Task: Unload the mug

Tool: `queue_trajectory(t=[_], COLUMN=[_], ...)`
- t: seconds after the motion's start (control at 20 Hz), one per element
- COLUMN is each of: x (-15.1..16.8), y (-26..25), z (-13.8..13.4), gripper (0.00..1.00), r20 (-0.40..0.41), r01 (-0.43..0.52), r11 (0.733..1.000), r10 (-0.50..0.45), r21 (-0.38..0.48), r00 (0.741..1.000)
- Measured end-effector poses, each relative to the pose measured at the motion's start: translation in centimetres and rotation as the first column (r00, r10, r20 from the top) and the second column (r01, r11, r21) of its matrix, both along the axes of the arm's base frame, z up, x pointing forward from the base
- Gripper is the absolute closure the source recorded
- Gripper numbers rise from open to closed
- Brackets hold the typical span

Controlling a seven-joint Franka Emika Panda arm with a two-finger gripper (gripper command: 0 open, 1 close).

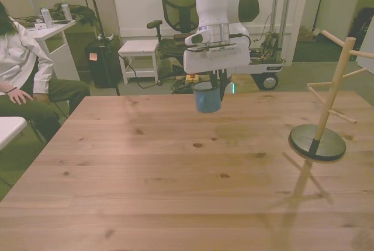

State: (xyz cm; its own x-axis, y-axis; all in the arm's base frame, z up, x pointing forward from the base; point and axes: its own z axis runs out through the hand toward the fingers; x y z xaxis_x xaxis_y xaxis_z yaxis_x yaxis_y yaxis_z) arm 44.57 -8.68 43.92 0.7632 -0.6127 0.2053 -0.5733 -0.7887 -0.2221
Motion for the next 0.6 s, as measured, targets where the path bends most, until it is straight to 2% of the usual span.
queue_trajectory(t=[0.25,0.55,0.6], x=[2.4,3.7,3.8], y=[-0.4,-0.2,-0.1], z=[-2.9,-5.7,-6.0], gripper=[1.00,1.00,0.00], r20=[-0.012,-0.038,-0.043], r01=[0.014,0.022,0.024], r11=[1.000,1.000,1.000], r10=[-0.014,-0.022,-0.024], r21=[-0.002,0.006,0.009], r00=[1.000,0.999,0.999])
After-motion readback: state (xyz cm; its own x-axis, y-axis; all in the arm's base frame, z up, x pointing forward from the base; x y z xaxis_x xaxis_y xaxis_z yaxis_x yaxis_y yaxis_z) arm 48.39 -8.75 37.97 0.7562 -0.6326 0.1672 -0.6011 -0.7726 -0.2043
